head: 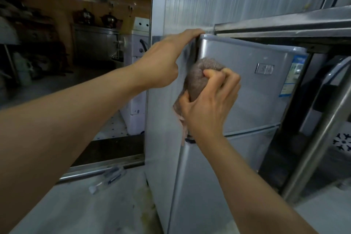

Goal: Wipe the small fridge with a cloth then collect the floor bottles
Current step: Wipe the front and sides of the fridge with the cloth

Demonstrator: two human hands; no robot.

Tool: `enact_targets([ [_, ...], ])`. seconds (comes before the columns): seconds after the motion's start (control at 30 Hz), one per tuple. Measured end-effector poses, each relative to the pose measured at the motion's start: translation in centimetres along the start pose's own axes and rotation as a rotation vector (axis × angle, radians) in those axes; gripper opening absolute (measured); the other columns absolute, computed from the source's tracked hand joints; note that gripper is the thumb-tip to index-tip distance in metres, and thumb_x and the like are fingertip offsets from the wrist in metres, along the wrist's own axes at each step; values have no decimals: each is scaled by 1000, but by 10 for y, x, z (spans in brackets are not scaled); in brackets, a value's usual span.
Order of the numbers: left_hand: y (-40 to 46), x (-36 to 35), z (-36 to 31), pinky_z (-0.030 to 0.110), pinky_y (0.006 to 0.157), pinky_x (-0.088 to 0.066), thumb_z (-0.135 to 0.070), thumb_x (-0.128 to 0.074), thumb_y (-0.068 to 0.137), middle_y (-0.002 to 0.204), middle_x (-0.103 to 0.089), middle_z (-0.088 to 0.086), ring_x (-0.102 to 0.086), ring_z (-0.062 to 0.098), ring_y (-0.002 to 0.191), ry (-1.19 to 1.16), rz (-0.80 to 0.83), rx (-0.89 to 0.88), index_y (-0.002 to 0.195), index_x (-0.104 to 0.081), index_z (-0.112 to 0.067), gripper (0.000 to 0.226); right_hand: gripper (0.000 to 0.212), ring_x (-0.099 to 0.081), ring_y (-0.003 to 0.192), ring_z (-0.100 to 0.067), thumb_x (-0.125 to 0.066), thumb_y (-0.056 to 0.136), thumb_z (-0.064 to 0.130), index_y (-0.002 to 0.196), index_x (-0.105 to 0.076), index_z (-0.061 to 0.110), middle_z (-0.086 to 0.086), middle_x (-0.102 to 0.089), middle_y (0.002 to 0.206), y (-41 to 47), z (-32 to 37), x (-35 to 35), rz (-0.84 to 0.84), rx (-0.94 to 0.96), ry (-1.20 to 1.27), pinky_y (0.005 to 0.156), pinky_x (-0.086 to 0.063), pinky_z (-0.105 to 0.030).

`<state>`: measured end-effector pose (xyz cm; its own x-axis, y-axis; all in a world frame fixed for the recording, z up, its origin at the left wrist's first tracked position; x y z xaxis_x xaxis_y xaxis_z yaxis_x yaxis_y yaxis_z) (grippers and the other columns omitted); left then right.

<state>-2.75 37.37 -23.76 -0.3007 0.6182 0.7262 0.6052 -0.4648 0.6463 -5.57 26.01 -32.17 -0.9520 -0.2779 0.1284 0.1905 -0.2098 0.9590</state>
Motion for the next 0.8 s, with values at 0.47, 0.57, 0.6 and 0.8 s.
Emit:
enact_targets([
  [0.47,-72,-70,17,27,104,-35,-7,-49,92,137,-44,0,-42,12,124,-114,-106,-50,132,-46,-13,40,51,-44,107,-38,-65,70,28,109,-36,13,-14,-33,120,-129,-34,-4,98,-42,124,91,-41,-49],
  [0.57,-90,-96,20,24,91,-40,-13,-51,93,118,-54,-2,-50,11,108,-163,-78,15,119,-53,-12,27,51,-45,108,-41,-65,70,25,110,-37,11,-17,-33,120,-134,-37,-8,61,-86,181,91,-41,-52],
  [0.6,-95,-103,22,21,88,-40,-13,-51,93,113,-57,-2,-52,10,105,-193,-77,34,116,-54,-11,24,50,-43,109,-40,-65,70,25,110,-37,11,-14,-32,121,-139,-39,-9,59,-95,195,92,-41,-53],
  [0.8,-115,-131,32,6,72,-35,-15,-49,94,99,-63,-1,-55,6,93,-272,-76,102,106,-56,-10,14,50,-40,106,-38,-71,70,19,107,-36,13,-10,-28,117,-199,-54,-12,136,-92,201,87,-44,-56],
])
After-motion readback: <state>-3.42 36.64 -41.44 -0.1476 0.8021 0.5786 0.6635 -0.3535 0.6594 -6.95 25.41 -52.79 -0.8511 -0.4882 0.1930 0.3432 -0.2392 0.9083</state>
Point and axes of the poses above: each hand's wrist, its own y-axis towards the middle knuckle, its own x-axis out of the back of the hand, z = x × y, the point moved 3 cm from there along y, towards the middle knuckle
